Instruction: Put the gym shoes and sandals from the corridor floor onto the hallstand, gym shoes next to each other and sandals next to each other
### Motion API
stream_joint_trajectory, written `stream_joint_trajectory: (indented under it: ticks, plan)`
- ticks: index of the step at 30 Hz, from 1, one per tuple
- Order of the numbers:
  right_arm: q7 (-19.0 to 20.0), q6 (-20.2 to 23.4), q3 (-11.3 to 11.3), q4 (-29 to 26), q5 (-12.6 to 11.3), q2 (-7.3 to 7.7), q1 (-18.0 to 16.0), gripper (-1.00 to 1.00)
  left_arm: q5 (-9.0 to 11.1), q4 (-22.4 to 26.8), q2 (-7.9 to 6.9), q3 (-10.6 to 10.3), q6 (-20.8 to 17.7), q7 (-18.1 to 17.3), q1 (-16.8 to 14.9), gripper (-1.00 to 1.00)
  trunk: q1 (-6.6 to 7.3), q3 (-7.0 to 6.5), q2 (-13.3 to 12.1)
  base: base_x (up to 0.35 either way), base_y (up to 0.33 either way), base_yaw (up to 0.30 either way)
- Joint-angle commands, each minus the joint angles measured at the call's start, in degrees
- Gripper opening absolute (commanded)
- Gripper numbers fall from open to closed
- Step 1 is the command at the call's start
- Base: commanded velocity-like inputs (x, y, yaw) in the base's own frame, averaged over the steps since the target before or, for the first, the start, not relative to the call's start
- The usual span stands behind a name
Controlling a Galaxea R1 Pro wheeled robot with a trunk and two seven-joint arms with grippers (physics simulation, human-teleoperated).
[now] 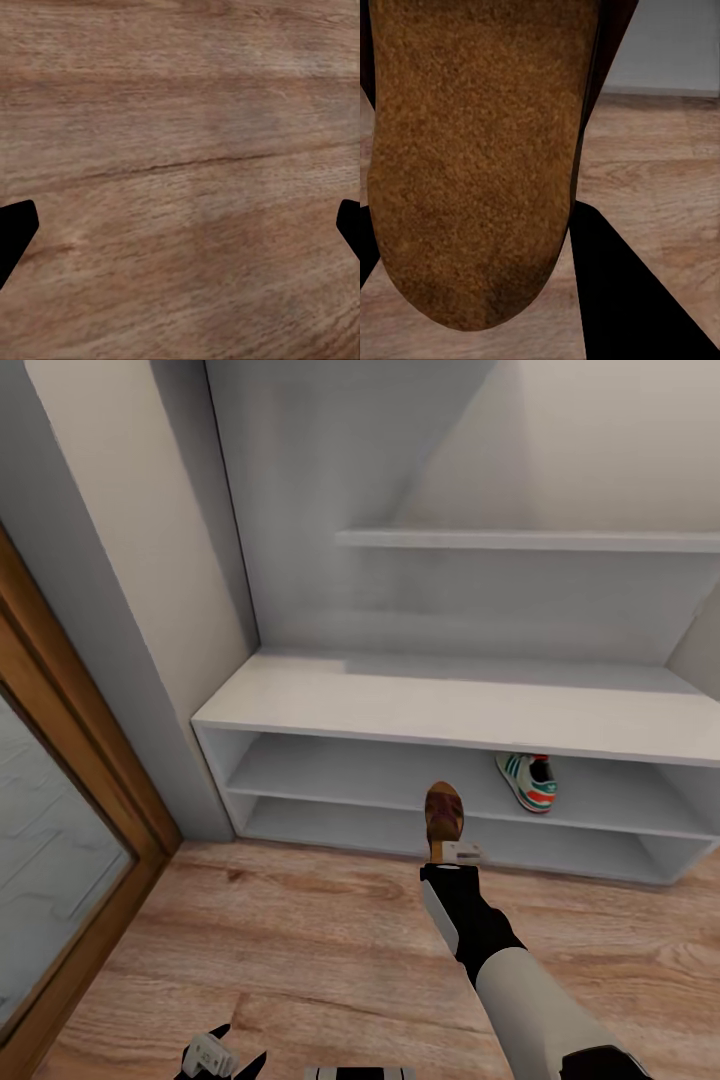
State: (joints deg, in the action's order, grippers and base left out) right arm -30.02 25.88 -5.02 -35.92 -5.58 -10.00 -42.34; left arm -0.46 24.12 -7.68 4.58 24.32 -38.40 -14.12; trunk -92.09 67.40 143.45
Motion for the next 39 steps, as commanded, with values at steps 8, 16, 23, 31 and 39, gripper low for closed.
stream_joint_trajectory:
  ticks: [8, 16, 23, 31, 39]
  plan:
    - [-0.6, 0.0, -0.2, -0.1, -0.8, 0.0, 0.0, -1.0, -0.1, -0.1, 0.03, 0.3, 0.1, -0.4, 0.0, 1.0, -0.02, 0.05, 0.0, 0.319, 0.0, 0.0]
    - [-0.6, 0.0, -0.2, 0.0, -0.8, 0.0, 0.0, -1.0, -0.1, -0.1, 0.03, 0.3, 0.0, -0.4, 0.0, 1.0, -0.02, 0.05, 0.0, 0.337, 0.0, 0.0]
    - [-0.6, 0.0, -0.2, -0.1, -0.8, 0.0, 0.0, -1.0, -0.1, -0.3, 0.08, 0.3, 0.1, -0.3, 0.0, 1.0, -0.02, 0.05, 0.0, 0.304, 0.0, 0.0]
    - [-0.6, 0.0, -0.1, -0.1, -0.8, 0.0, 0.0, -1.0, -0.1, -0.3, 0.05, 0.3, 0.1, -0.2, 0.0, 1.0, -0.02, 0.05, 0.0, 0.082, 0.0, 0.0]
    - [-0.6, 0.1, -0.1, 0.0, -0.8, 0.0, 0.0, -1.0, -0.1, -0.4, 0.08, 0.3, 0.1, -0.2, 0.0, 1.0, -0.02, 0.05, 0.0, 0.202, 0.0, 0.0]
